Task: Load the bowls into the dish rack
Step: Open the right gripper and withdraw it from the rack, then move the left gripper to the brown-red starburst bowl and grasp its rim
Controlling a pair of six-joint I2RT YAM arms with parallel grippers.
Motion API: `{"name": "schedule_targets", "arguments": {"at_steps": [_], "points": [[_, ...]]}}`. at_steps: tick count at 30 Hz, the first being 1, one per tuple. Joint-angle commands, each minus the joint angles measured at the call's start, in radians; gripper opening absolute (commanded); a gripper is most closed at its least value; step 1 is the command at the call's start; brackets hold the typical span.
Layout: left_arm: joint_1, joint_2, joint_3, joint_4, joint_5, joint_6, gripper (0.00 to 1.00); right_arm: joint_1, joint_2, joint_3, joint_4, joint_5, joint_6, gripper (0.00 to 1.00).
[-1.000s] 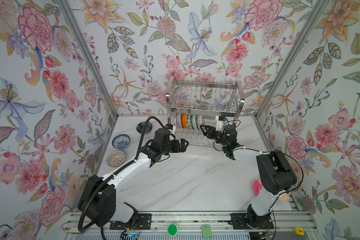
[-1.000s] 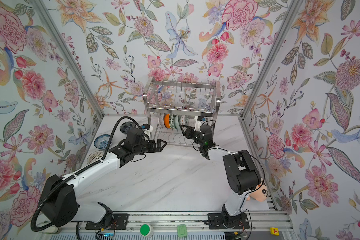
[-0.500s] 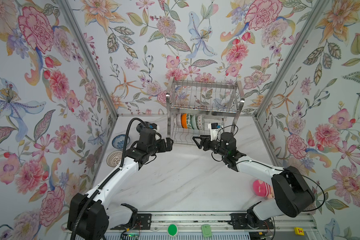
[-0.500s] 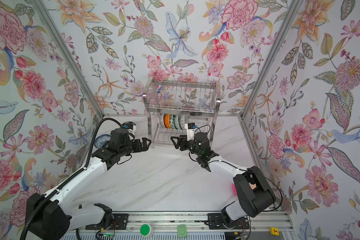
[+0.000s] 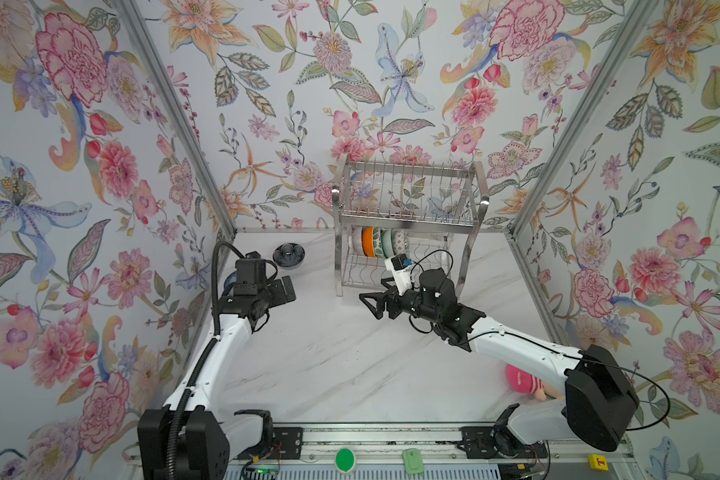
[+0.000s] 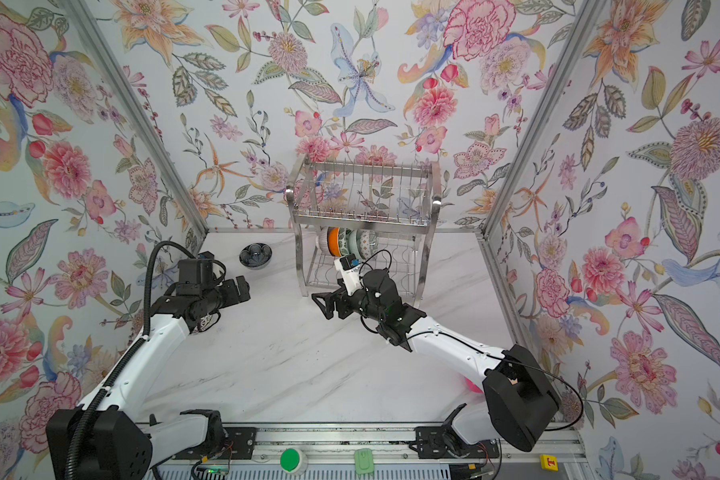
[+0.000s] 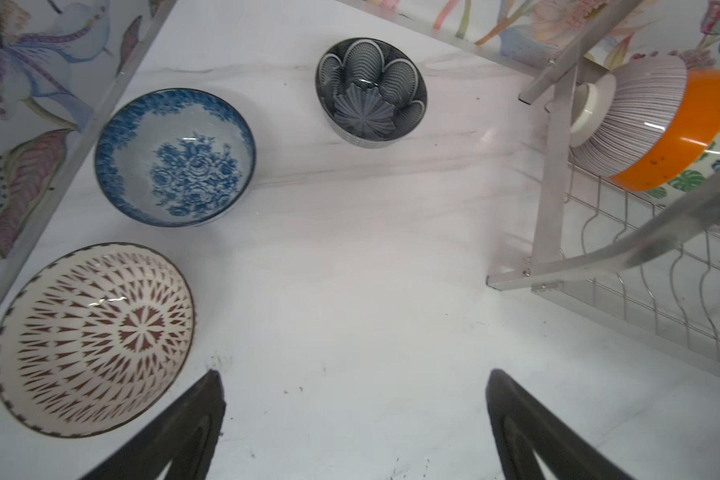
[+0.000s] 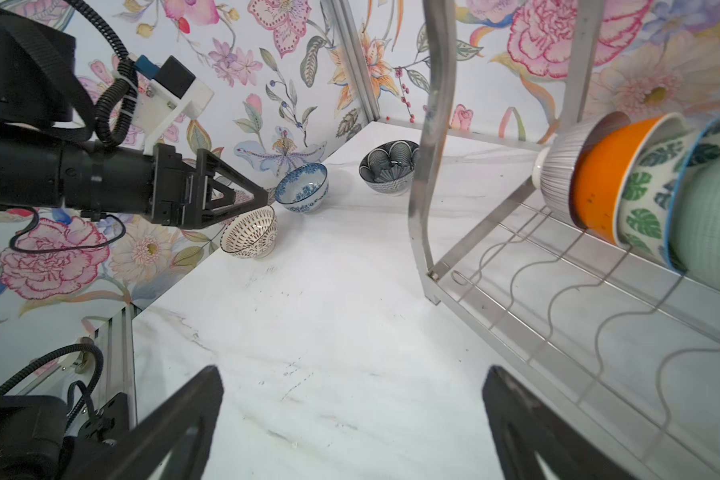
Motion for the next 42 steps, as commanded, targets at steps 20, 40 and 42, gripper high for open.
{"name": "schedule_targets", "arguments": {"at_steps": [20,40,42], "points": [[0.145,0.282,-0.068,0.052,-0.097,0.201,0.99,0.207,0.265,0.306,-0.204,0.164,-0.078,0.99],[0.181,0.301,-0.127,0.110,-0.039,0.208,0.23,0.204,0.253,0.279,-0.210,0.167,-0.079,0.99],[0.181,0.300,-0.128,0.110,-0.040,0.208,0.17,0.204,0.254,0.277,-0.212,0.170,-0.074,0.99]]}}
